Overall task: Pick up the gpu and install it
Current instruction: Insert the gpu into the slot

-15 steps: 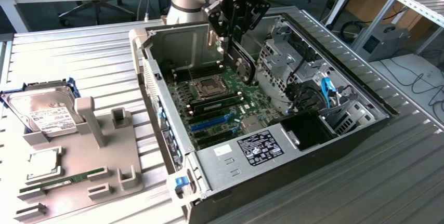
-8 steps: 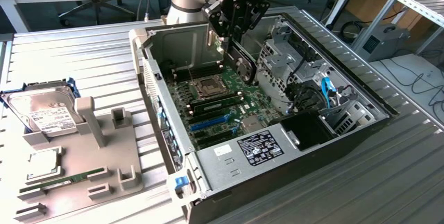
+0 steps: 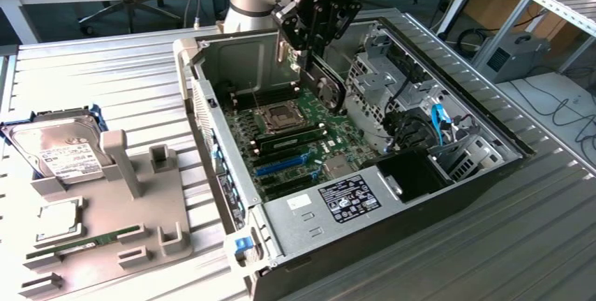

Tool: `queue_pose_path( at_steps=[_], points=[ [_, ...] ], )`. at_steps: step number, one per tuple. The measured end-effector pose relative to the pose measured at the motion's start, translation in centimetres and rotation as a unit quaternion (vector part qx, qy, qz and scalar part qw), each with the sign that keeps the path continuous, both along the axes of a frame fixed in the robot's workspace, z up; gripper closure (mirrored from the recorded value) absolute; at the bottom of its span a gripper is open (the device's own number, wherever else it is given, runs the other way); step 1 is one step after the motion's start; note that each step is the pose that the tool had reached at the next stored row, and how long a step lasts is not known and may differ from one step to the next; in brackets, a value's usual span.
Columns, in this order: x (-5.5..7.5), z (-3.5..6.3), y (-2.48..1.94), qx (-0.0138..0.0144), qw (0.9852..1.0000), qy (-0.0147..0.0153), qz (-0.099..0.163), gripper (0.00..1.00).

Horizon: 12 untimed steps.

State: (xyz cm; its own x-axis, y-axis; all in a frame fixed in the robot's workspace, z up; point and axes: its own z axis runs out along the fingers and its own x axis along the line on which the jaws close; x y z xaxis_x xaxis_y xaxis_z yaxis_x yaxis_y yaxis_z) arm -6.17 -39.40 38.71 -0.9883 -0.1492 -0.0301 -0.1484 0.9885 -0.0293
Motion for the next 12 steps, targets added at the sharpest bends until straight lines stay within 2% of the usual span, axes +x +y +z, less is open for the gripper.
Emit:
queue_pose_path(
  at_steps=[12],
  points=[
    [0.00, 0.00, 0.00, 0.0000, 0.9997, 0.0000, 0.023, 0.73]
  ],
)
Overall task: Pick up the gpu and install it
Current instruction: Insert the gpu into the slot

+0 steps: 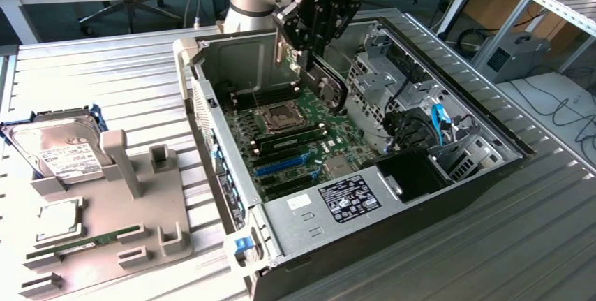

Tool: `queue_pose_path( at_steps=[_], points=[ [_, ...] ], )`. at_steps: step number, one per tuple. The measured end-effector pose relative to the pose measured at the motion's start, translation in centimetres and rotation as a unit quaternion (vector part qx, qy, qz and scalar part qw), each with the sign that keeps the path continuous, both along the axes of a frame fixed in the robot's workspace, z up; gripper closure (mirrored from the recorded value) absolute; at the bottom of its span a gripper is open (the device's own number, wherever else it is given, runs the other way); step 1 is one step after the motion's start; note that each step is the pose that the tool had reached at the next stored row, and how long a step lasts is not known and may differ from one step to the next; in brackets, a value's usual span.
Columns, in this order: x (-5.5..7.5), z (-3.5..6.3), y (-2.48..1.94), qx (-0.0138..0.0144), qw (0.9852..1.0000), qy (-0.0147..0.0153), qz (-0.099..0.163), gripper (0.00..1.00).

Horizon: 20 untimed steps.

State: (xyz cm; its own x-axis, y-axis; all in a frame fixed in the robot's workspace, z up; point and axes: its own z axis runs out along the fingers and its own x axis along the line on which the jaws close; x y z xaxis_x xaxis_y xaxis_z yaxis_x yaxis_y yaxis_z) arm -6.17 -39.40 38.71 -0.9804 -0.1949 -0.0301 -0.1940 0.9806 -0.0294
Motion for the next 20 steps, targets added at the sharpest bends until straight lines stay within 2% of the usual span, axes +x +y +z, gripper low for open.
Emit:
queue_pose_path(
  at_steps=[13, 14, 17, 18, 20],
  points=[
    [0.00, 0.00, 0.00, 0.0000, 0.9997, 0.0000, 0.026, 0.73],
    [0.00, 0.00, 0.00, 0.0000, 0.9993, 0.0000, 0.038, 0.73],
    [0.00, 0.00, 0.00, 0.0000, 0.9963, 0.0000, 0.086, 0.73],
    [0.00, 0.00, 0.00, 0.0000, 0.9940, 0.0000, 0.110, 0.73],
    [0.00, 0.00, 0.00, 0.0000, 0.9905, 0.0000, 0.137, 0.73]
  ],
)
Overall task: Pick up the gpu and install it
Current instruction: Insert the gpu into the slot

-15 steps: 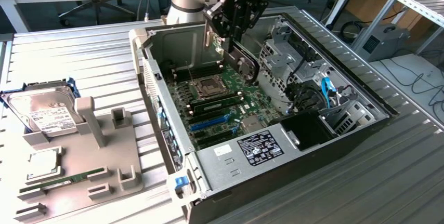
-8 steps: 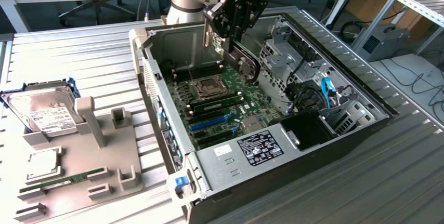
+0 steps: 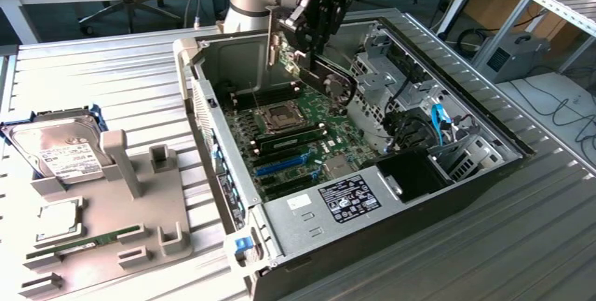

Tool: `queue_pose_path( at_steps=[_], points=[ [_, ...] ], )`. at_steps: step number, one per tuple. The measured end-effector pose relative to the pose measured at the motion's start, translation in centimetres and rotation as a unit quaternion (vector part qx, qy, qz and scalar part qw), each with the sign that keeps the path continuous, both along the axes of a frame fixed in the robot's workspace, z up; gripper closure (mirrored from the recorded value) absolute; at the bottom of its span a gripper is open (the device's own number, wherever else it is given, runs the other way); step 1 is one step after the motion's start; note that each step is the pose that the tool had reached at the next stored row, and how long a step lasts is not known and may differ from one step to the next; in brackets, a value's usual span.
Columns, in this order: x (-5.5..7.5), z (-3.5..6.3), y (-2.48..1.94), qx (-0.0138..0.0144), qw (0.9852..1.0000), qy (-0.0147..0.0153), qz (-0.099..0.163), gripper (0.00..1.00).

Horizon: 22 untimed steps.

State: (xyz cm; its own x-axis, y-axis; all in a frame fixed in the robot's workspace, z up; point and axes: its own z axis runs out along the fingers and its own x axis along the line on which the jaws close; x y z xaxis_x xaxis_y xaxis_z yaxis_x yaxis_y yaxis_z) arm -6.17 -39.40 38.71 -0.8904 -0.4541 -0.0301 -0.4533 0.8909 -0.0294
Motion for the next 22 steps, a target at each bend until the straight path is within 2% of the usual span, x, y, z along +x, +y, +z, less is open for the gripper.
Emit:
queue_pose_path(
  at_steps=[4, 22],
  points=[
    [0.00, 0.00, 0.00, 0.0000, 0.9991, 0.0000, 0.044, 0.73],
    [0.00, 0.00, 0.00, 0.0000, 0.9976, 0.0000, 0.069, 0.73]
  ],
)
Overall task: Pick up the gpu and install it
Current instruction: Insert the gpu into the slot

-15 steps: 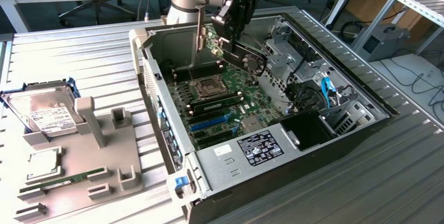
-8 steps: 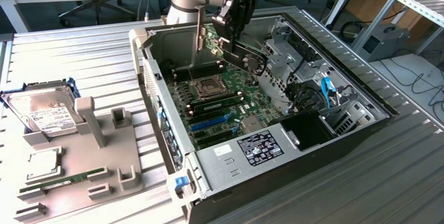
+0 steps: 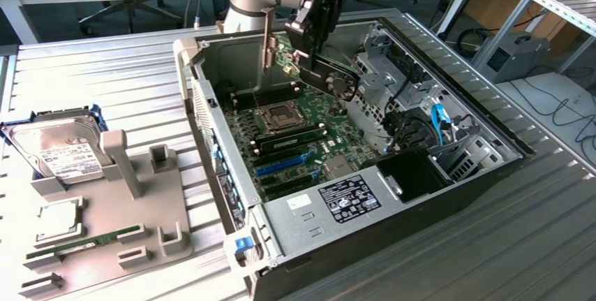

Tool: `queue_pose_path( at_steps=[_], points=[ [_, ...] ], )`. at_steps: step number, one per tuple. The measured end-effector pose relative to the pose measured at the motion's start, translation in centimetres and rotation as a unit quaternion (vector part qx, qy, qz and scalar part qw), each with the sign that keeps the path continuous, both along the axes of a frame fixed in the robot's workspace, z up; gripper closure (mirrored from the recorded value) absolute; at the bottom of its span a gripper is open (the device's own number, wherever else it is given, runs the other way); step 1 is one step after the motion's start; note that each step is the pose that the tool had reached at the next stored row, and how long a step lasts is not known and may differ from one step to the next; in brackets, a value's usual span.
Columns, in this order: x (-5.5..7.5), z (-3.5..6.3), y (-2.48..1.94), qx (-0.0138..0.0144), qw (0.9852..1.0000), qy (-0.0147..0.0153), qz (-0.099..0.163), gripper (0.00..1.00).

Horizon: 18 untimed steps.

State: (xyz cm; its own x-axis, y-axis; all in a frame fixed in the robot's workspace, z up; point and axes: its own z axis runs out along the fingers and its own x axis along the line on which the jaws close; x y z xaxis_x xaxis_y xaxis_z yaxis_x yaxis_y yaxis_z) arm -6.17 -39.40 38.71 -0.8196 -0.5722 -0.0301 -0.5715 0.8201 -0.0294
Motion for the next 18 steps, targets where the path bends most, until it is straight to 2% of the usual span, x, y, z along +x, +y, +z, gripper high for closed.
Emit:
queue_pose_path(
  at_steps=[18],
  points=[
    [0.00, 0.00, 0.00, 0.0000, 0.9996, 0.0000, 0.030, 0.73]
  ],
)
